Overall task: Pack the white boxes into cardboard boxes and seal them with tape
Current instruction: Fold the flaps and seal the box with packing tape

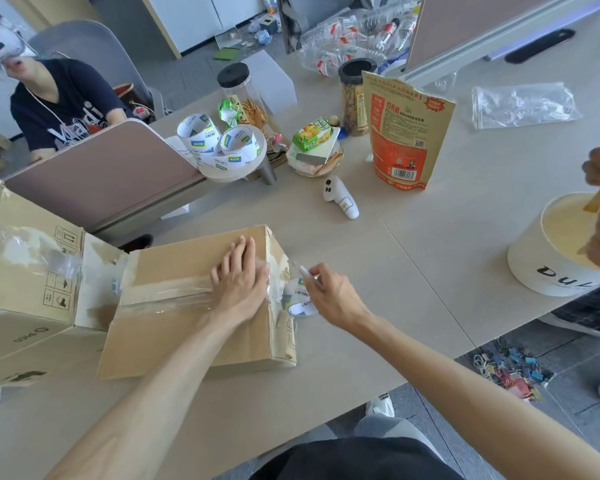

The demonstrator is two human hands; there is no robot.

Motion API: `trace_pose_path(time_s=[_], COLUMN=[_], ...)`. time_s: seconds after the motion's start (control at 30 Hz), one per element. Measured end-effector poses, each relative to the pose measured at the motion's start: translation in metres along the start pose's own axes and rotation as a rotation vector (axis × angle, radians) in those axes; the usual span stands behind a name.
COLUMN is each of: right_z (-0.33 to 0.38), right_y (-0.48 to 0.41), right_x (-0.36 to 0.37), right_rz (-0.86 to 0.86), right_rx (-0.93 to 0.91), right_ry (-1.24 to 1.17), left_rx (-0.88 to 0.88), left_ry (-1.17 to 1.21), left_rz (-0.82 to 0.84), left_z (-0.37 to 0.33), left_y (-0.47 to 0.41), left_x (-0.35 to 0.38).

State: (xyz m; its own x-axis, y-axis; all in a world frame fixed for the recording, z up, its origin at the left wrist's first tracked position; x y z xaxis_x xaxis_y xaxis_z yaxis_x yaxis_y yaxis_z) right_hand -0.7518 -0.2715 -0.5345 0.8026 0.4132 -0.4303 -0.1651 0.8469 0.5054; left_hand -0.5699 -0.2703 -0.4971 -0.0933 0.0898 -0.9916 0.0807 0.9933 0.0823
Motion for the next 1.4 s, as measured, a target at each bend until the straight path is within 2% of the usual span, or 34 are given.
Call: trace_pose_path(time_s=[0.2, 0.7, 0.93, 1.17, 1.4], right_z=[-0.002, 0.008, 0.009, 0.013, 0.006], right_y=[0.011, 0.009, 0.009, 0.005, 0.010], right_x=[0.029, 0.040, 0.037, 0.038, 0.037], right_rz=[0.084, 0.191, 0.120, 0.109, 0.227], right_rx=[0.079, 0.161, 0.152, 0.134, 0.110], right_ry=[0.013, -0.052, -0.145, -0.077, -0.161], left_rx=[0.008, 0.024, 0.028, 0.033, 0.029], left_ry=[-0.001, -0.009, 0.004, 0.010, 0.003], left_rz=[-0.090, -0.094, -0.103, -0.114, -0.113], left_z=[0.002, 0.002, 0.004, 0.003, 0.003], left_y=[0.005, 0.001, 0.000, 0.000, 0.000], left_x=[0.007, 0.008, 0.009, 0.008, 0.008])
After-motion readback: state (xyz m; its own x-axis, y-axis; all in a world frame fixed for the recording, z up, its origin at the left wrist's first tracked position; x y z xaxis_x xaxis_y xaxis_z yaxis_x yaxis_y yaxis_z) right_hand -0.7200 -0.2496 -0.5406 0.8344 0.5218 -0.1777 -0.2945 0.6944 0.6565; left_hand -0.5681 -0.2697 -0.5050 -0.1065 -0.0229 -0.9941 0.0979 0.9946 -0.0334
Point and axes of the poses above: each hand's wrist, its own y-axis away from the middle knuckle, its own x-axis out of the palm, z = x × y, the point moved 5 cm from there along -y, towards the middle knuckle, and after that the axes turned 15 degrees about x, right-handed, at the moved point
